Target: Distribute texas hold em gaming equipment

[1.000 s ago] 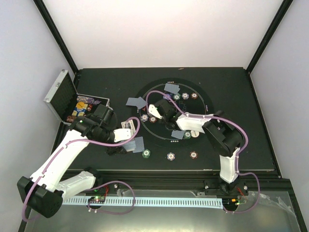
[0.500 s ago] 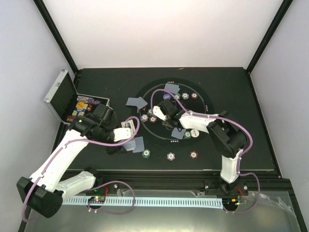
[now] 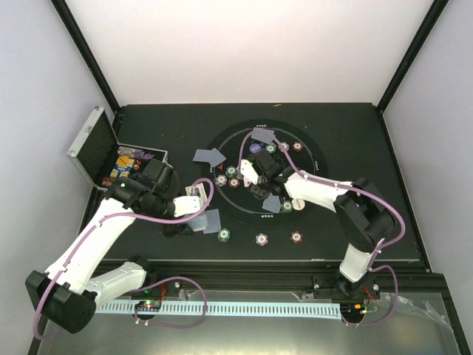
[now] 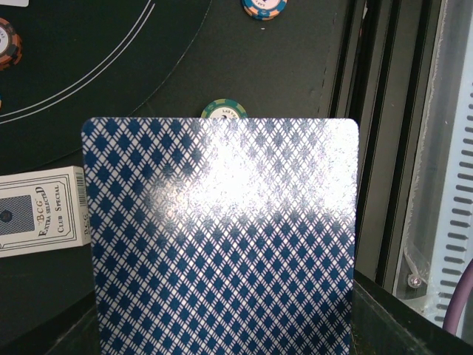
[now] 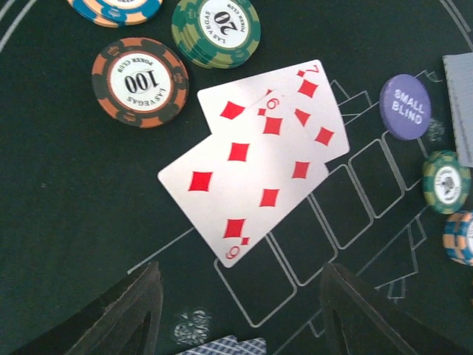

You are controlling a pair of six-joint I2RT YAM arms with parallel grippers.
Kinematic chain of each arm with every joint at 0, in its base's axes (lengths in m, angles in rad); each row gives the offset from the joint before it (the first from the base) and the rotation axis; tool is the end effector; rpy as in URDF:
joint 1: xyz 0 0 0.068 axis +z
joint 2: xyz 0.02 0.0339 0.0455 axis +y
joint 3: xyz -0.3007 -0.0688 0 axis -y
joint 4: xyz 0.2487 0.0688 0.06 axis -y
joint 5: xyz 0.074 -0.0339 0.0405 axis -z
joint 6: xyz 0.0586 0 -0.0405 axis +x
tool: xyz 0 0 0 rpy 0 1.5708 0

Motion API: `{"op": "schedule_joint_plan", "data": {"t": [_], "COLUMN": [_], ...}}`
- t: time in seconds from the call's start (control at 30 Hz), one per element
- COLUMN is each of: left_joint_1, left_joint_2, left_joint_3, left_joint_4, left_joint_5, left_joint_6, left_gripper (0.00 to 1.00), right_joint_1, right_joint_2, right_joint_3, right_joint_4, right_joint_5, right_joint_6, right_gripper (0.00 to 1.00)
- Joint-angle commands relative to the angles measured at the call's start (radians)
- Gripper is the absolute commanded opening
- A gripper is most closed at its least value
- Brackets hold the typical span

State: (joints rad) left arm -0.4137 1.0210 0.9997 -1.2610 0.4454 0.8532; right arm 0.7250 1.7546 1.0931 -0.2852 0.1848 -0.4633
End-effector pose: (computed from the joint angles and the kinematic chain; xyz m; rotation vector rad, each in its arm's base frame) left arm 0.1262 -0.0830 0.3029 1.6826 2.1399 -0.5152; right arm 0.2953 0.2472 0.1969 -1.3362 2.1112 -0.1243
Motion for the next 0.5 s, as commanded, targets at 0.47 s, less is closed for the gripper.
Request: {"op": "schedule_joint_plan", "data": {"t": [0.47], "left_joint_1": [0.001], "left_joint_2": [-0.015], "left_joint_3": [-0.007], "left_joint_4": [-0.015], "left_joint_5": [-0.021], "left_joint_6": [0.023], "left_gripper": [0.02], "right_joint_1": [-0.023], "right_joint_2": [0.231], "right_joint_3": [0.216], "right_joint_4": [-0.167], "right_joint_5": [-0.079], "right_joint_6": [0.182], "right_gripper": [0.46]}}
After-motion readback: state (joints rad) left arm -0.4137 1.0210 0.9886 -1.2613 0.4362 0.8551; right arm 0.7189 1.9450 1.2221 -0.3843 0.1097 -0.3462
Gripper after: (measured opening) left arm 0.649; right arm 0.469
